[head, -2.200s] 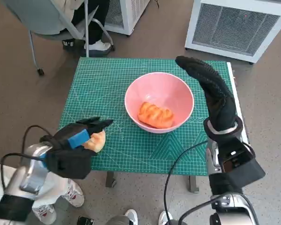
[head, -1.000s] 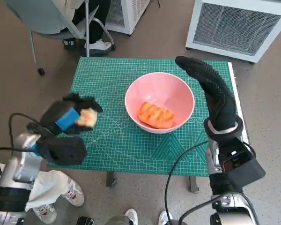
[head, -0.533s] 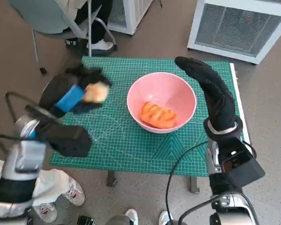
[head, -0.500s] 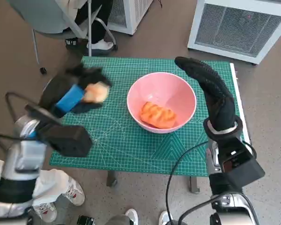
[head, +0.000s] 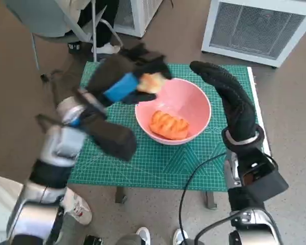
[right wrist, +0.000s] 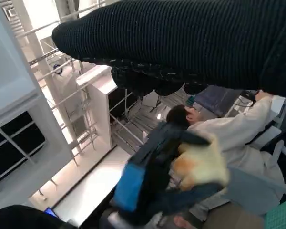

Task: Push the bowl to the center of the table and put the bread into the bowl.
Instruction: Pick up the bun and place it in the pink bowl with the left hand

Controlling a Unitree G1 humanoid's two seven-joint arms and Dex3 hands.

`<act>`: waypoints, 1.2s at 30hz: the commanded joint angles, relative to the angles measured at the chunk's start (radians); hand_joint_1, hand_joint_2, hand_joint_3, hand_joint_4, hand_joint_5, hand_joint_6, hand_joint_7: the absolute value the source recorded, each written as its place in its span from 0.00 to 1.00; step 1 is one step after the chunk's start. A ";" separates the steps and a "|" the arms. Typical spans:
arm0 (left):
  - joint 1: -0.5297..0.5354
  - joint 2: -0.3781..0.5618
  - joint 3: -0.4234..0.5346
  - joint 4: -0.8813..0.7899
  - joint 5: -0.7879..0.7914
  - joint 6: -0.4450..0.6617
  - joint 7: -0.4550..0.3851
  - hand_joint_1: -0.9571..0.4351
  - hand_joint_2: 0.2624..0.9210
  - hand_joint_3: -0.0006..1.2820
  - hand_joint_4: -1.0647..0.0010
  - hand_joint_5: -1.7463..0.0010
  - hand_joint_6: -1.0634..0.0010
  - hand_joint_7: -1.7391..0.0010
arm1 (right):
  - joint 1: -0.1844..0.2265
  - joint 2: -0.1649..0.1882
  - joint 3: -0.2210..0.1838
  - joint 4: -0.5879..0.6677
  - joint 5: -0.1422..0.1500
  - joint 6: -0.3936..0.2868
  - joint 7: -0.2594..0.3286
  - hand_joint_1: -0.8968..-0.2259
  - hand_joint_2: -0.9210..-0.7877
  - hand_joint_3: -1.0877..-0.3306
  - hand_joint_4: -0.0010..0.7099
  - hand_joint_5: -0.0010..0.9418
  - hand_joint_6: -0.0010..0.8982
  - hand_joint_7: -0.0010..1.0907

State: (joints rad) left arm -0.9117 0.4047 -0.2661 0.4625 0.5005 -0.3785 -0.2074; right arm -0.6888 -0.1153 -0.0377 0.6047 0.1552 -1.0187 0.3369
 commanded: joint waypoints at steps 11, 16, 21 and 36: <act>-0.174 -0.094 -0.115 0.366 -0.003 0.111 -0.272 0.55 0.94 0.07 0.93 0.92 0.92 0.70 | 0.026 -0.013 -0.015 0.001 0.016 0.009 0.007 0.39 0.00 0.27 0.07 0.59 0.00 0.69; -0.139 -0.093 -0.107 0.336 -0.007 0.104 -0.248 0.43 0.96 0.06 0.99 0.99 0.97 0.75 | 0.031 -0.011 -0.020 -0.004 0.015 0.012 0.003 0.39 0.00 0.28 0.08 0.58 0.00 0.69; -0.107 -0.097 -0.078 0.338 -0.040 0.076 -0.208 0.37 0.99 0.07 1.00 1.00 0.99 0.76 | 0.032 -0.007 -0.026 -0.002 0.012 0.011 -0.002 0.39 0.00 0.29 0.09 0.57 0.00 0.69; 0.003 -0.126 0.139 0.330 -0.315 -0.105 -0.102 0.36 1.00 0.15 0.93 0.99 0.89 0.80 | 0.027 0.002 -0.044 0.010 0.015 0.009 -0.006 0.41 0.00 0.31 0.13 0.53 0.00 0.69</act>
State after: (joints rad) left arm -0.9381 0.2938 -0.1843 0.8113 0.2532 -0.4384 -0.3395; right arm -0.6843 -0.1177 -0.0775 0.6031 0.1596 -1.0174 0.3360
